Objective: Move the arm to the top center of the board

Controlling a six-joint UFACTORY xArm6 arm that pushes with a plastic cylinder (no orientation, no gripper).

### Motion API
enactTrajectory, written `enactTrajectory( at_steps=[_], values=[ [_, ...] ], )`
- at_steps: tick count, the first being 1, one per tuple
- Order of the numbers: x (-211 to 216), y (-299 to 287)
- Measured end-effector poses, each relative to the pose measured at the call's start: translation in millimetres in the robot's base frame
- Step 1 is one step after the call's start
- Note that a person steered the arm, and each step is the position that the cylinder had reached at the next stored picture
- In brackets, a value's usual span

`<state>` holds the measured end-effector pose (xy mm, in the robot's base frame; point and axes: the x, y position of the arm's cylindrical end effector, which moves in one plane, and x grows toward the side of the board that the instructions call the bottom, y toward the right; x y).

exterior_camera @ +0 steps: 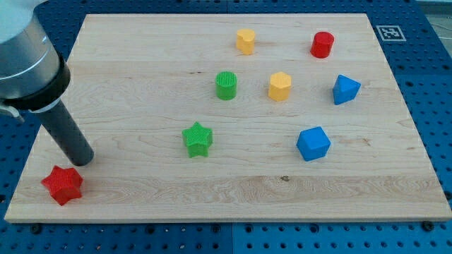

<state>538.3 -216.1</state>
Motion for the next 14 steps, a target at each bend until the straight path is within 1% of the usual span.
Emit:
enactTrajectory(
  at_steps=[1,3,4,5,7,10,12,13,14],
  values=[
    [0,0],
    [-3,-21],
    [-13,-36],
    [-33,-49],
    [-50,-50],
    [-94,-50],
    [-143,-55],
    [-181,-54],
    [-210,-49]
  ],
)
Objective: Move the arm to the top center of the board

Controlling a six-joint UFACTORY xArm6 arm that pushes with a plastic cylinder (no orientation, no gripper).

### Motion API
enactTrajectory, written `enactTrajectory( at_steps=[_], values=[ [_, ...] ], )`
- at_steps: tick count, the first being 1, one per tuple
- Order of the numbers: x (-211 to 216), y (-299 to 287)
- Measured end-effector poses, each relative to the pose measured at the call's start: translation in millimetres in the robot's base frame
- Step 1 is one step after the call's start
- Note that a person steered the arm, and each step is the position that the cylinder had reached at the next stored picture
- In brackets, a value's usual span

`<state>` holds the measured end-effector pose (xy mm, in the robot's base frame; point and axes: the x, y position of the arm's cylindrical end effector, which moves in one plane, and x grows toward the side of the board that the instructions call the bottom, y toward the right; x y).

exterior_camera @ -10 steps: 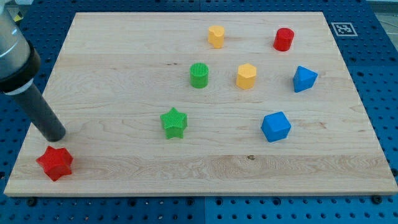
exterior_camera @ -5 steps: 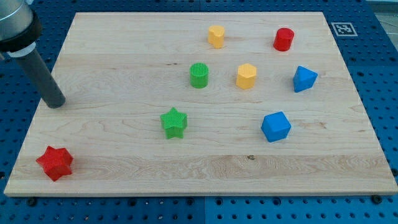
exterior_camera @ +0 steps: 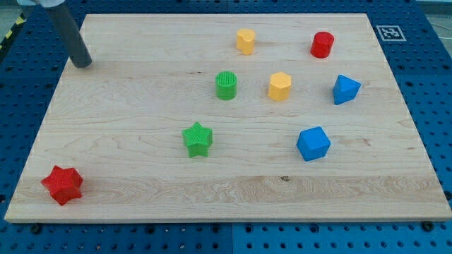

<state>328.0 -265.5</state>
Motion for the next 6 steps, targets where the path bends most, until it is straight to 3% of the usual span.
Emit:
enactTrajectory(
  at_steps=[3,6],
  values=[
    [-18,22],
    [-51,85]
  ],
)
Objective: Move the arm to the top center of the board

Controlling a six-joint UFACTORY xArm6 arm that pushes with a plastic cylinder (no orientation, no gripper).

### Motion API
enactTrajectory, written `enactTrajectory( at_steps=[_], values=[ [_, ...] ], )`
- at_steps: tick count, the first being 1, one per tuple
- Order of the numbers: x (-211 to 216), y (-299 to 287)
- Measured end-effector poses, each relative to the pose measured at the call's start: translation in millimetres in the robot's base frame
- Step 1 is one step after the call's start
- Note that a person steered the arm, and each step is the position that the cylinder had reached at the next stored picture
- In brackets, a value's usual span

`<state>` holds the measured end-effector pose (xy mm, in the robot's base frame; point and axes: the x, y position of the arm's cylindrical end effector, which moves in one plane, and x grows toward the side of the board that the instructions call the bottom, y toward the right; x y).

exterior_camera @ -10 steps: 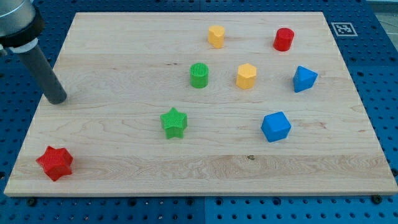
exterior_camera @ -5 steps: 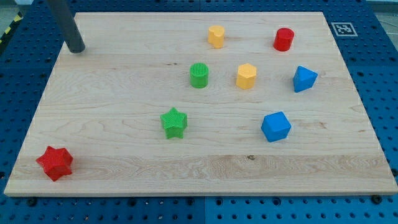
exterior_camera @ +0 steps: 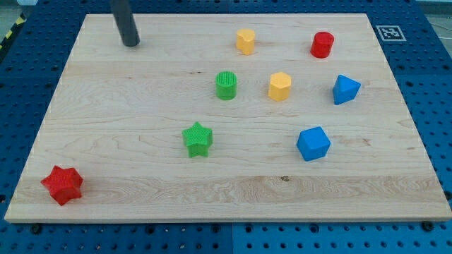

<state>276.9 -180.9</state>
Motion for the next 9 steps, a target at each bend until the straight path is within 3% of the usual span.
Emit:
enactTrajectory(
  at_steps=[3,4,5,9],
  values=[
    [-19,50],
    [-49,52],
    [-66,79],
    [-69,220]
  ],
)
